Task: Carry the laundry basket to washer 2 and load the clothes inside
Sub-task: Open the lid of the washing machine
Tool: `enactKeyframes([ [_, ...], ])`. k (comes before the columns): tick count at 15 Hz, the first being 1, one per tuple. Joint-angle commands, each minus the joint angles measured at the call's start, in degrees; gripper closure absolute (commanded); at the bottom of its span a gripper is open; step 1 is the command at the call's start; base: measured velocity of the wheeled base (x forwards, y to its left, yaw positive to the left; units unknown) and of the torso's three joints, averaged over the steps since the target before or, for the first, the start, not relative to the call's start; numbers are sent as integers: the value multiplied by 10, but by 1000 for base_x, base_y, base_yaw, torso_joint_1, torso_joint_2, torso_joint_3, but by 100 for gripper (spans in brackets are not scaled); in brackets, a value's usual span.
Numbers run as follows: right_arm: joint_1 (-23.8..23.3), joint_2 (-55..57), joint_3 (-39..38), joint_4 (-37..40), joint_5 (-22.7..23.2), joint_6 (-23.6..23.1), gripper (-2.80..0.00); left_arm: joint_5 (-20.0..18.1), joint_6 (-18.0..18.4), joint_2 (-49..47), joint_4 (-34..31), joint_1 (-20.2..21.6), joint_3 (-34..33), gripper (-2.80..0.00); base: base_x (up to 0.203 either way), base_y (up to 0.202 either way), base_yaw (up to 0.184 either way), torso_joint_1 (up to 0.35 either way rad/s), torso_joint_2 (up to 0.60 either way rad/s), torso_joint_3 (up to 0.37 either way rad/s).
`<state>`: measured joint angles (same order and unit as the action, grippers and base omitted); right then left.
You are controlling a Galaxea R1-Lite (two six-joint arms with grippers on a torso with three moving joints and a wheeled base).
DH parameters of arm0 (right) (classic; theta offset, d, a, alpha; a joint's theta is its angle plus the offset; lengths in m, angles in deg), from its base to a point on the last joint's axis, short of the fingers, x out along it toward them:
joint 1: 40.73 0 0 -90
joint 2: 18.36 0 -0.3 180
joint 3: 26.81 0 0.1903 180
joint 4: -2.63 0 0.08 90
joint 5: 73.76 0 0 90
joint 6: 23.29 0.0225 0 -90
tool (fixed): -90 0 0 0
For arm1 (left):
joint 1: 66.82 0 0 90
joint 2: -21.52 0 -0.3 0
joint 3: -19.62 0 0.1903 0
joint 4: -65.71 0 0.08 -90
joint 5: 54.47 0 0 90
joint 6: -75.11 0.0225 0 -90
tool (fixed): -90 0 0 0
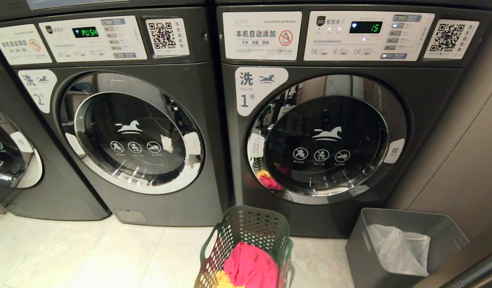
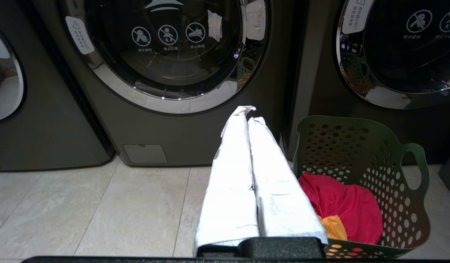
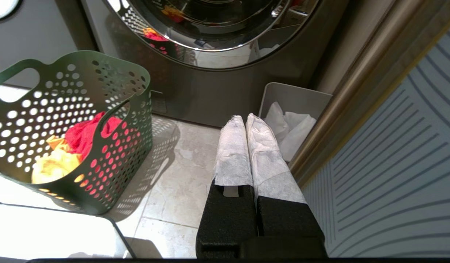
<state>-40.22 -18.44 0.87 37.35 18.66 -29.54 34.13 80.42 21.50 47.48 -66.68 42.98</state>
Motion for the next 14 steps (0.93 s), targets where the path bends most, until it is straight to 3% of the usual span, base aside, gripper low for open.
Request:
enactKeyframes([
  [1, 0, 0, 0, 1, 0, -1, 0, 0, 0, 0, 1, 0, -22, 0, 0, 0, 0, 0, 0, 0],
  [5, 0, 0, 0, 1, 0, 0, 0, 0, 0, -1, 1, 0, -22, 0, 0, 0, 0, 0, 0, 0],
  [11, 0, 0, 0, 1, 0, 0, 0, 0, -2, -1, 1, 0, -22, 0, 174, 0, -1, 5, 2, 1],
  [14, 0, 0, 0, 1, 0, 0, 0, 0, -2, 0, 1, 0, -22, 0, 23, 0, 1, 5, 1, 0],
])
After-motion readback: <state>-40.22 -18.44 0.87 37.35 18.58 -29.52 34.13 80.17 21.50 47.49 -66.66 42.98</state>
